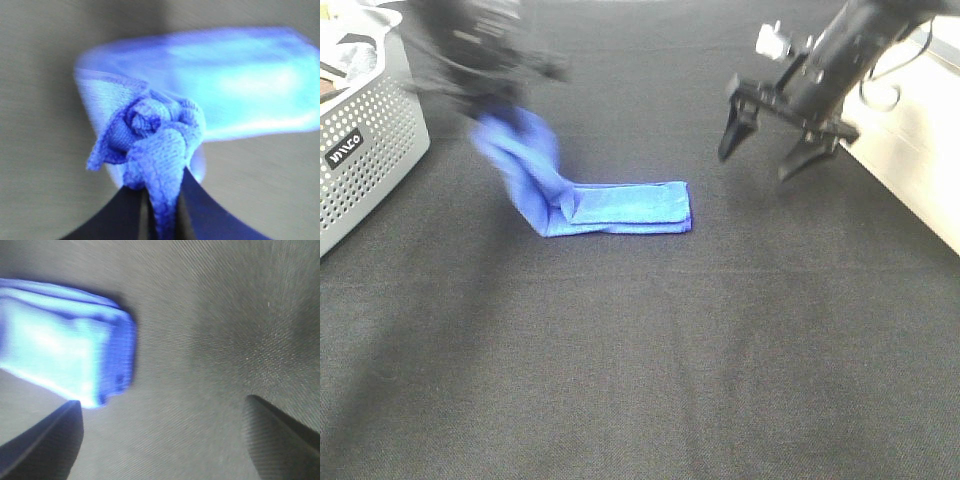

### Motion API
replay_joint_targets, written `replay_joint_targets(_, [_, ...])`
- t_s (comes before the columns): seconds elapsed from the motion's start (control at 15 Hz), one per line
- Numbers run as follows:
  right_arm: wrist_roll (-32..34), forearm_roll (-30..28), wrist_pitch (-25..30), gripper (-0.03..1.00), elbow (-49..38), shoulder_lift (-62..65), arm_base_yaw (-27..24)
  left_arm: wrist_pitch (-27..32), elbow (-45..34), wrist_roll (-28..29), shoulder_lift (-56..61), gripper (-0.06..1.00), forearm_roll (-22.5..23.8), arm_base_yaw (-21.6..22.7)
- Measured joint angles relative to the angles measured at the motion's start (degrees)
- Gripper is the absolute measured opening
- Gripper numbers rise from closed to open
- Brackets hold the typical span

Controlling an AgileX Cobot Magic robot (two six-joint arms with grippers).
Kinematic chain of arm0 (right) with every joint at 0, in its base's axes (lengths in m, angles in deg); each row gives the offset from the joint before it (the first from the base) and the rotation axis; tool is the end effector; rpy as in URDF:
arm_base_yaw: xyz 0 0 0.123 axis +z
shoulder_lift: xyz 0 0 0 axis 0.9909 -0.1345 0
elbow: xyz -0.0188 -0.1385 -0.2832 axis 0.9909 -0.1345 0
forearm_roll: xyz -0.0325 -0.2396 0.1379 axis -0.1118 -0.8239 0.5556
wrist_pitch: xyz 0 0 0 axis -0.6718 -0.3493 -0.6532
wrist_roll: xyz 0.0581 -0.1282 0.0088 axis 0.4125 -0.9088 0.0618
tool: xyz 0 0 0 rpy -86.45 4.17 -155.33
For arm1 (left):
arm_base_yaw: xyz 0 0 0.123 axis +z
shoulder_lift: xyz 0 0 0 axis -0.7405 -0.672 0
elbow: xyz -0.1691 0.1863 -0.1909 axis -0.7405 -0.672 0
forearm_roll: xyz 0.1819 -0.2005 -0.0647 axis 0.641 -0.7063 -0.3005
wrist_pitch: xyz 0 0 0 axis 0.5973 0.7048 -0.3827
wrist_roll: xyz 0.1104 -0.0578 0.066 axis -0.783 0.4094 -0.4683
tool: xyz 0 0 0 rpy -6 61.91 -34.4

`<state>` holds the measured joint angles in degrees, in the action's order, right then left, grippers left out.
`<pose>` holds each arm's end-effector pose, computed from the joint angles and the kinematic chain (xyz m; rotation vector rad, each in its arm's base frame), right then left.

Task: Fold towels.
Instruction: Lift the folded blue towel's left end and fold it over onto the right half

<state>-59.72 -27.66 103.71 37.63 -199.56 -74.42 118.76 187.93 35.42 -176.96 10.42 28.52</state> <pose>0.5221 0.1230 0.1600 -0.1240 2.8631 0.5726 0.5130 -0.2113 0.1817 0.0810 2.9371 -0.4220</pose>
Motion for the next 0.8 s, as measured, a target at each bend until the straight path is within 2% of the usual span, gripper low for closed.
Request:
replay_joint_targets(0.2, [0.0, 0.0, 1.2, 0.81, 0.0, 2.8, 0.0, -5.2, 0.0, 3.6, -1.7, 0.08, -2.8, -5.1])
replay_joint_targets(0.33, [0.0, -0.1, 1.8, 0.81, 0.0, 2.9, 0.0, -7.2, 0.0, 4.5, -2.4, 0.08, -4.0, -6.1])
replay_joint_targets(0.47, [0.9, -0.5, 3.5, 0.81, 0.0, 2.9, 0.0, -10.9, 0.0, 8.5, -5.0, 0.10, -6.2, -7.3])
replay_joint_targets(0.6, [1.4, -1.3, 4.4, 0.81, 0.0, 2.9, 0.0, -13.8, 0.0, 10.7, -6.0, 0.28, -7.7, -7.5])
replay_joint_targets(0.67, [1.7, -1.3, 4.5, 0.81, 0.0, 2.9, 0.0, -16.9, 0.0, 10.8, -6.0, 0.48, -10.7, -7.7])
replay_joint_targets(0.73, [1.7, -1.3, 4.5, 0.81, 0.0, 2.9, 0.0, -18.7, 0.0, 10.8, -6.0, 0.60, -13.3, -7.8])
replay_joint_targets(0.8, [2.1, -1.3, 4.5, 0.81, 0.0, 2.9, 0.0, -20.4, 0.0, 10.8, -6.0, 0.66, -15.1, -7.8])
